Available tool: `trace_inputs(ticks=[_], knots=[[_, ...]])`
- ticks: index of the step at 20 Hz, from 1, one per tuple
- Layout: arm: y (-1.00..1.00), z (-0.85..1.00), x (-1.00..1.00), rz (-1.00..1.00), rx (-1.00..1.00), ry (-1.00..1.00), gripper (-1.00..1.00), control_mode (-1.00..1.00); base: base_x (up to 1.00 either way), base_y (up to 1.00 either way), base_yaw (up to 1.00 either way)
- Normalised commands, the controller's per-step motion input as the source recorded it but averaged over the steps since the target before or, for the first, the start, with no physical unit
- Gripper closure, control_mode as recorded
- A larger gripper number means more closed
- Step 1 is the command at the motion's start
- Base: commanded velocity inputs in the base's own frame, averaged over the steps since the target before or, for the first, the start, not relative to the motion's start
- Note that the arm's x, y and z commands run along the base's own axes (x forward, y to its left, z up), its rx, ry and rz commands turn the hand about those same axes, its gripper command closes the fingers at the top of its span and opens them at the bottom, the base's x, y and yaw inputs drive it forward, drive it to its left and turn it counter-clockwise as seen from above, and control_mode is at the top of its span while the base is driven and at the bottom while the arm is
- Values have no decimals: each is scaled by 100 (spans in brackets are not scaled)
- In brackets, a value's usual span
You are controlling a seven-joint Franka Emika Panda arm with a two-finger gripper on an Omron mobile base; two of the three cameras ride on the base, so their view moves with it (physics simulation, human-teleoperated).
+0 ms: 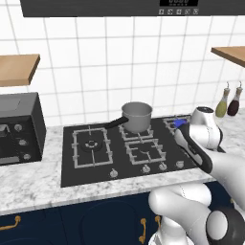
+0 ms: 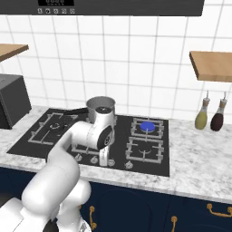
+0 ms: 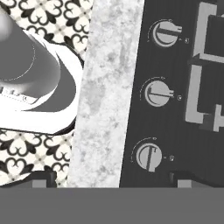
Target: Turn off the rear right burner of the stove.
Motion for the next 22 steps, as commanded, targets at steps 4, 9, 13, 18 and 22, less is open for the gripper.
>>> trace_inputs(ticks=[4,9,13,18,22], knots=[[0,-3,5,26,0,0,-100,-100,0,0,0],[0,0,2,11,0,0,-100,-100,0,0,0],[0,-6,6,4,0,0,-100,-100,0,0,0],[0,-15,24,1,0,-1,-100,-100,0,0,0],[0,-32,20,0,0,0,-100,-100,0,0,0]])
